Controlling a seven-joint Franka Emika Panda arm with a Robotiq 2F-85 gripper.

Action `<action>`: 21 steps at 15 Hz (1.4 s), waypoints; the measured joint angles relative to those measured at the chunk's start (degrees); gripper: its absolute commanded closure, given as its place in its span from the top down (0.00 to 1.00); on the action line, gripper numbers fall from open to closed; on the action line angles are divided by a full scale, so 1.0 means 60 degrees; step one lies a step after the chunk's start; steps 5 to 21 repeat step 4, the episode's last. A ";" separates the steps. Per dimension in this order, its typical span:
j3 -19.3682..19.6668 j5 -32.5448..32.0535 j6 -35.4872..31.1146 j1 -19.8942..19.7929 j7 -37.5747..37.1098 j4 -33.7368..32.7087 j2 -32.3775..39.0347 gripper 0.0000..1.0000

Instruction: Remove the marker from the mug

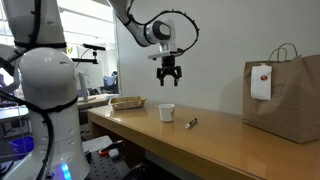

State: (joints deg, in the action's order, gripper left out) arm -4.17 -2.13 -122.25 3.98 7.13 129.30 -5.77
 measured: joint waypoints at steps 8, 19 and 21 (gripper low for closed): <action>0.0000 -0.0057 -0.0004 0.0000 -0.0002 0.0019 -0.0019 1.00; 0.0000 -0.0057 -0.0004 0.0000 -0.0002 0.0019 -0.0019 1.00; 0.0000 -0.0057 -0.0004 0.0000 -0.0002 0.0019 -0.0019 1.00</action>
